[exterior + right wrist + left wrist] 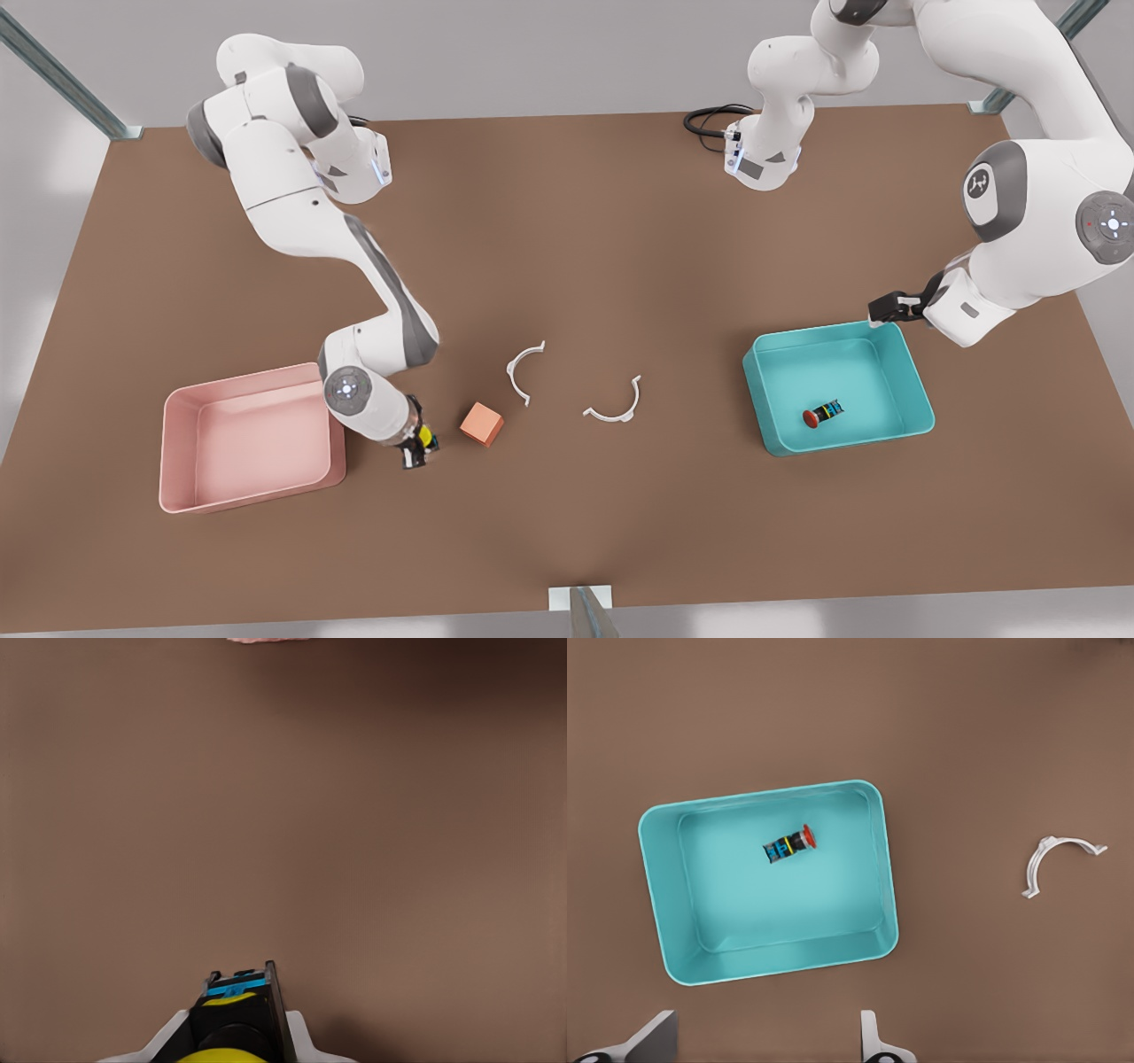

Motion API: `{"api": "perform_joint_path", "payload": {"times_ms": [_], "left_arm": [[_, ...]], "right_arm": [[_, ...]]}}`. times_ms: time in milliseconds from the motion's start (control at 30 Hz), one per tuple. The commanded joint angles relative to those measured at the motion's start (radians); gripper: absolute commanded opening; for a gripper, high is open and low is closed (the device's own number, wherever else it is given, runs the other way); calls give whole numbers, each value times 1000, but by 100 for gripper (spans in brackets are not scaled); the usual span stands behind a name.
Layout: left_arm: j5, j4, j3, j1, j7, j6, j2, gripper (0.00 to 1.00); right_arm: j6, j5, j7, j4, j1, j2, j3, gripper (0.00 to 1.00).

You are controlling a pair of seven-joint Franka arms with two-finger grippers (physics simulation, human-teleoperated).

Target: Place the red button in the blue storage box with the left arm, and place the yellow button in the pink storage box with the right arm

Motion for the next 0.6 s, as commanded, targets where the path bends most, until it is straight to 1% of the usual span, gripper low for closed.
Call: {"api": "perform_joint_path", "payload": {"times_ms": [0, 267, 400, 567], "left_arm": [[-1, 0, 0, -1, -42, -4, -1, 100], [-1, 2, -2, -18, -69, -7, -7, 100], [-1, 2, -2, -18, -68, -6, -6, 100], [5, 5, -7, -27, -56, -13, -23, 100]], "right_arm": [[-66, 5, -240, 0, -19, -17, -1, 36], [-215, 3, -578, -3, -167, -95, -1, 36], [-236, 2, -708, -43, -238, -132, -1, 36], [-226, 2, -750, -150, -289, -180, 0, 36]]}}
